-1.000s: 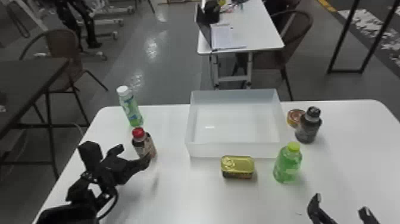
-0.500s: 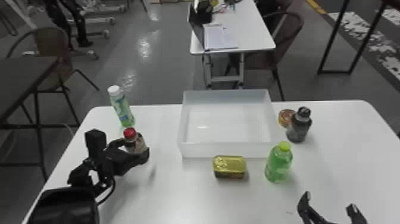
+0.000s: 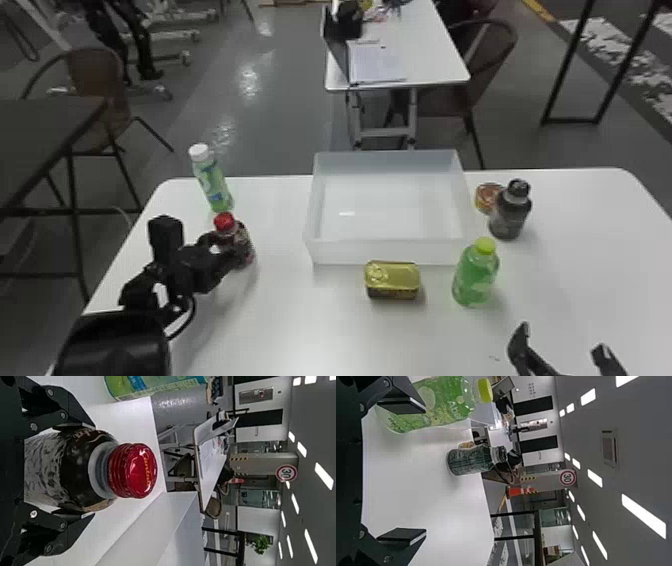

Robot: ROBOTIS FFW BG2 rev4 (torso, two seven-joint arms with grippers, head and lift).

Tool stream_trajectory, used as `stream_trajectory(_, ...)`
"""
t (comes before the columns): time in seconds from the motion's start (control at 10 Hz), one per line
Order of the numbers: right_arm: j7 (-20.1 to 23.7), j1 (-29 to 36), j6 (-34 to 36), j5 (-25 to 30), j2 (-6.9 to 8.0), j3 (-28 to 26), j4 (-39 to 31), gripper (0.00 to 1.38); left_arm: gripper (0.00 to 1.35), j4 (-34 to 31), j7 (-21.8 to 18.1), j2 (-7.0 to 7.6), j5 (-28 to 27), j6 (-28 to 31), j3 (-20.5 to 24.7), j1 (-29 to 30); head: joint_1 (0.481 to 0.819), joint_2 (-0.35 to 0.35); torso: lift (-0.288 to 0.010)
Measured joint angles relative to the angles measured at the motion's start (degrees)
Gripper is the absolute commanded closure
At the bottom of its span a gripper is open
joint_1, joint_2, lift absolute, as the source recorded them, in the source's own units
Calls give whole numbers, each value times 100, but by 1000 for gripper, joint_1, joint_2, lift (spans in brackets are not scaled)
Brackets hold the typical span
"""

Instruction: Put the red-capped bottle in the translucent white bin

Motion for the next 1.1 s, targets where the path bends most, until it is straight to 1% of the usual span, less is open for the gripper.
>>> stream_trajectory(0.2,0,0,0,0,0,0,0,196,782,32,-1,-5,-18,-53,-12,-17,695,136,-74)
stream_trajectory(0.3,0,1,0,0,-2,0,-1,196,782,28,-1,-20,83,-71,-40,-6,695,132,-74)
stream_trajectory(0.4,0,2,0,0,-4,0,-3,196,782,-133,28,-48,266,14,-108,48,695,123,-74)
stream_trajectory(0.5,0,1,0,-3,-2,0,-5,196,782,-629,86,-147,423,253,-198,136,695,110,-74)
stream_trajectory(0.6,0,-5,0,-4,-1,0,-4,196,782,-1111,225,-211,660,482,-339,207,695,89,-74)
stream_trajectory(0.7,0,-14,0,-3,-1,0,7,196,782,-1602,314,-201,979,692,-603,233,695,75,-74)
stream_trajectory(0.8,1,-17,0,-4,-1,0,14,196,782,-1869,347,-131,1258,811,-897,169,695,44,-74)
stream_trajectory(0.9,16,-30,0,-7,-1,0,23,196,782,-1993,351,-65,1501,926,-1201,55,695,6,-74)
stream_trajectory(1.0,40,-53,0,-9,1,0,35,196,782,-2045,328,-25,1579,1091,-1488,-96,695,-27,-74)
stream_trajectory(1.1,53,-70,0,-14,1,0,48,196,782,-2062,253,2,1425,1257,-1773,-286,695,-45,-74)
